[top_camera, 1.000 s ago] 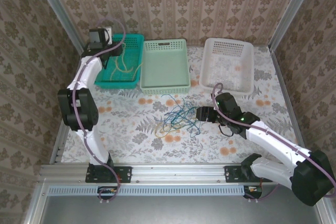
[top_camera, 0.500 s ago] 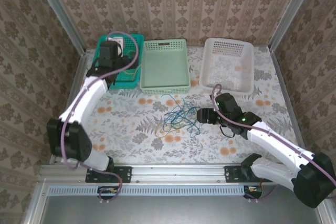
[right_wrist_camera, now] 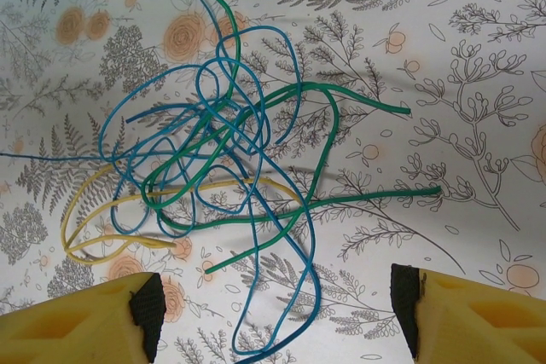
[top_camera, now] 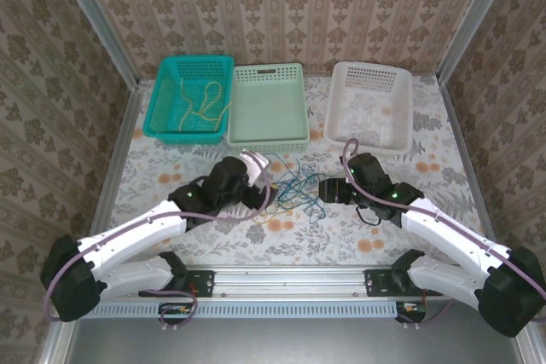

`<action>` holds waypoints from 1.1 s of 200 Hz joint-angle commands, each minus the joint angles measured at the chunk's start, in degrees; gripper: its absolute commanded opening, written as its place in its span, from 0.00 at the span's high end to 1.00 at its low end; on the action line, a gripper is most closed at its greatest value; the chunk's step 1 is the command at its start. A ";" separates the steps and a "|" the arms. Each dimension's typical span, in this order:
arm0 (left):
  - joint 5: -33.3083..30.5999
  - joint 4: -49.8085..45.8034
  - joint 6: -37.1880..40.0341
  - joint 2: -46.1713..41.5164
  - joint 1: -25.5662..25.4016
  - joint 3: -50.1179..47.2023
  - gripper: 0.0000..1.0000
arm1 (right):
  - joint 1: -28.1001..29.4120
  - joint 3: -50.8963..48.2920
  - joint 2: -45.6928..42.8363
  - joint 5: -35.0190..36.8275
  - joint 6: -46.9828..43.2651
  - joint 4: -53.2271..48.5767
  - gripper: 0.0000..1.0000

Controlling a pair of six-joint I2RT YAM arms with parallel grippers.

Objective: Untangle the cables

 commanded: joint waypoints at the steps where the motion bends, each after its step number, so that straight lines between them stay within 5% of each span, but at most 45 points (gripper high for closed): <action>1: -1.11 -2.56 -2.43 -1.30 -2.26 -2.52 0.15 | 0.35 -1.16 -0.82 1.33 1.95 1.28 0.26; 41: 0.74 -4.06 -2.19 -2.65 -4.47 -4.50 0.15 | 0.36 -0.45 -0.32 1.63 0.48 0.45 0.25; 93: 3.55 -6.48 -0.91 11.10 -4.49 0.24 0.19 | 0.36 -0.36 -0.26 2.06 0.07 0.07 0.24; 165: 8.92 -3.33 0.63 16.51 0.00 1.74 0.24 | 0.36 -0.81 -0.78 2.86 0.12 0.14 0.23; 220: 4.80 -5.74 0.84 19.20 -0.96 2.56 0.26 | 0.36 -0.46 -0.47 2.95 0.14 0.50 0.22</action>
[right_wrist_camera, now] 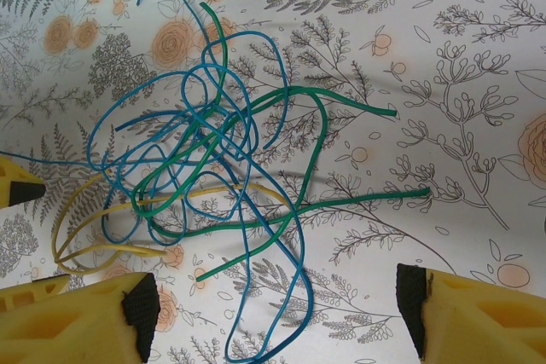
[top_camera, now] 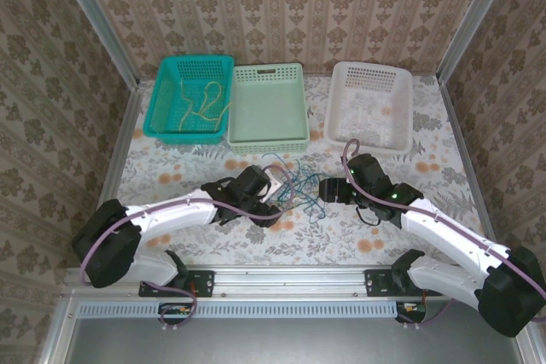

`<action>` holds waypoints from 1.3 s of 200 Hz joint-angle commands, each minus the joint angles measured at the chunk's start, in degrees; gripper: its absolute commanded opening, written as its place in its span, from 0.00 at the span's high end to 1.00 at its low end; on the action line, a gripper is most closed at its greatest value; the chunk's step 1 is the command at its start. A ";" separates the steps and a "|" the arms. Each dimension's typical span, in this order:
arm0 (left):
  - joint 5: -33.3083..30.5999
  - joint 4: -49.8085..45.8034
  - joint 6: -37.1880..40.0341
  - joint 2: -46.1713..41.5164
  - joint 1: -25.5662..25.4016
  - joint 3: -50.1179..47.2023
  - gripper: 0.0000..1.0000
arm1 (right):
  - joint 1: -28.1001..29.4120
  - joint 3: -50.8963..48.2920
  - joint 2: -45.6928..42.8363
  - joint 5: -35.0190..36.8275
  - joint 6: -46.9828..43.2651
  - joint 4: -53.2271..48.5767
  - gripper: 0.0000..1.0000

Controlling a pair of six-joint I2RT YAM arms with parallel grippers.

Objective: Untangle the cables

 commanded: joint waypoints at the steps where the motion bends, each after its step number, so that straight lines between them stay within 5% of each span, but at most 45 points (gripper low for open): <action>1: -2.05 -1.63 1.39 1.83 -0.49 1.76 0.26 | 0.36 0.02 -0.47 1.64 -0.66 0.08 0.22; 81: -1.84 -1.38 2.31 7.41 -0.50 4.62 0.39 | 0.27 0.11 -1.50 2.62 -1.22 -0.99 0.21; 106: -2.41 -1.59 2.07 8.46 -0.47 4.93 0.57 | 0.21 0.38 -1.77 3.30 -1.73 -1.59 0.21; 130: -2.32 -1.63 2.01 8.67 -0.42 4.99 0.62 | 0.18 0.47 -2.22 3.65 -2.01 -1.75 0.20; 184: -1.95 -3.28 1.89 2.35 -0.42 5.86 1.00 | 0.18 1.14 -0.05 8.81 -0.31 -4.85 0.24; 260: -0.05 -8.54 1.07 -7.28 -0.67 9.21 1.00 | 2.56 0.29 0.48 4.69 1.31 1.64 0.25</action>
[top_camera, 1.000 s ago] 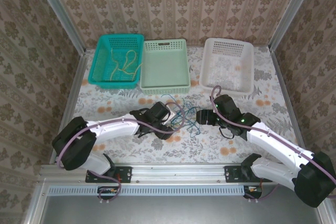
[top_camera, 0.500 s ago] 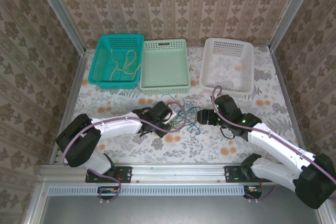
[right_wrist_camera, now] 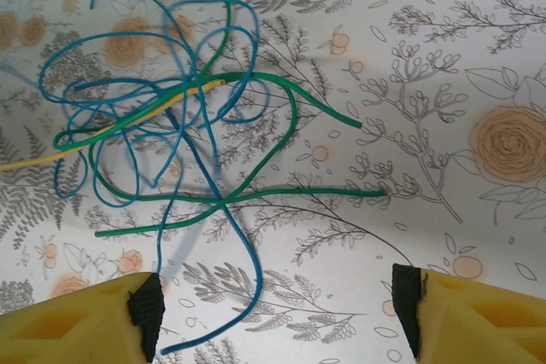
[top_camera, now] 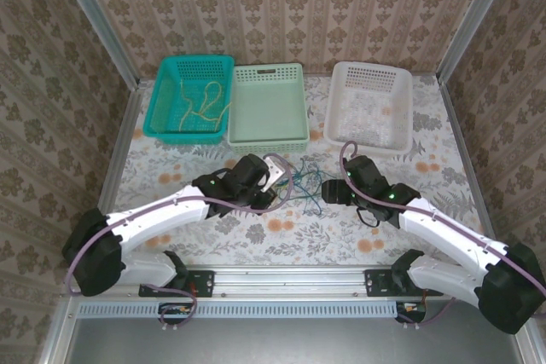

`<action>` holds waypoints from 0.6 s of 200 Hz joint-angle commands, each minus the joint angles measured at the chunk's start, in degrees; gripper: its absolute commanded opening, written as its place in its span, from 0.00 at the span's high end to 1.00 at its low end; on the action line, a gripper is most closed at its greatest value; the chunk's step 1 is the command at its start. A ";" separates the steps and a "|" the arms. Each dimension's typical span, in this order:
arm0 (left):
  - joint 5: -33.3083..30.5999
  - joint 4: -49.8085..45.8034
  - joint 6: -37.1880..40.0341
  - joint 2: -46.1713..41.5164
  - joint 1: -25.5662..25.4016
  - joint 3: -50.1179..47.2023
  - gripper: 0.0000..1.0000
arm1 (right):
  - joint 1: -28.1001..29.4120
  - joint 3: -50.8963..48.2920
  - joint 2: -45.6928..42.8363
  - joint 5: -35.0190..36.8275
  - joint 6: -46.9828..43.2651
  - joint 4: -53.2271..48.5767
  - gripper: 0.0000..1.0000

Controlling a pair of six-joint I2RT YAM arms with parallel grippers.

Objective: Untangle the cables

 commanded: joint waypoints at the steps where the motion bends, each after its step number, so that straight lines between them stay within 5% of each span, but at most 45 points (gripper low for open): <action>1: 1.46 -3.30 -0.77 -1.53 -0.56 2.33 1.00 | 0.92 0.25 -0.39 -1.09 1.27 2.85 0.25; 120: 2.76 -4.81 -0.51 -3.67 -2.06 8.02 1.00 | 4.82 2.42 9.27 0.20 4.13 7.63 0.24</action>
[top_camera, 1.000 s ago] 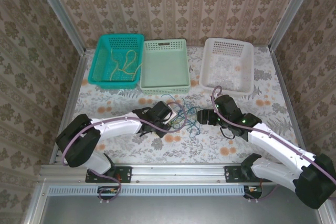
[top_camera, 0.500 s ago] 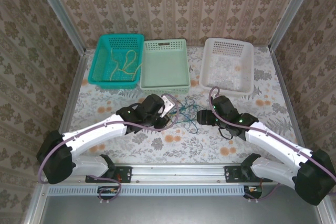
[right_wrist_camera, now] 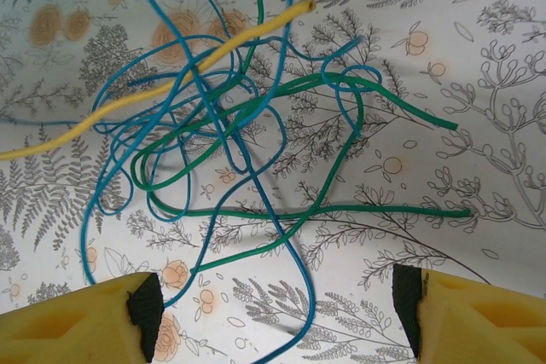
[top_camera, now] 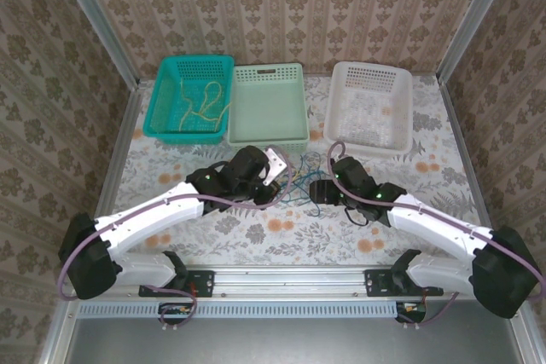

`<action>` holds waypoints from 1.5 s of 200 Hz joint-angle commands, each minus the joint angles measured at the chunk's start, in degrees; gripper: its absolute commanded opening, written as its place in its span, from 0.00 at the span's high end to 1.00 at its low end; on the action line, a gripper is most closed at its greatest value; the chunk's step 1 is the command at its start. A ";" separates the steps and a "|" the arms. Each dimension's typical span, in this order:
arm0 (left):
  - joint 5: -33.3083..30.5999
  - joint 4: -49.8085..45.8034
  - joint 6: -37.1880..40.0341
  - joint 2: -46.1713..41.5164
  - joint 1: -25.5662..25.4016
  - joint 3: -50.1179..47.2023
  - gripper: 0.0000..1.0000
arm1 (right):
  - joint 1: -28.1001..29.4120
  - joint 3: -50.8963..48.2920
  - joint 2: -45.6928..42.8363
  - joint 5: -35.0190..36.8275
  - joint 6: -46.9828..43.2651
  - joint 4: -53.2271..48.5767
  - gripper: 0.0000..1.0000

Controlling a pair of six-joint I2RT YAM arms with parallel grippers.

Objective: Untangle the cables

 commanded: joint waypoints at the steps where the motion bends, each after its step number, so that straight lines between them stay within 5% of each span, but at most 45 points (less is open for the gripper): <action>1: 0.14 -1.30 -0.43 -2.57 -0.83 1.60 1.00 | 0.52 2.17 2.70 0.71 1.09 0.57 0.24; 86: -1.50 -3.09 -0.17 -3.77 -1.46 1.25 1.00 | 0.56 1.91 2.89 -0.70 1.63 2.77 0.23; 131: -10.20 -10.88 1.72 -3.28 -2.43 4.45 1.00 | 0.52 1.97 2.06 0.12 0.90 -0.18 0.24; 250: -9.13 -7.04 1.89 2.54 -5.80 7.39 1.00 | 1.58 1.68 6.59 -9.96 7.18 11.78 0.21; 276: -9.72 -6.81 1.80 2.15 -5.80 7.94 1.00 | 1.58 3.86 9.39 -8.68 5.15 8.28 0.27; 300: -10.54 -7.68 1.90 1.12 -5.80 8.56 1.00 | 1.58 5.22 11.35 -6.55 2.50 5.92 0.51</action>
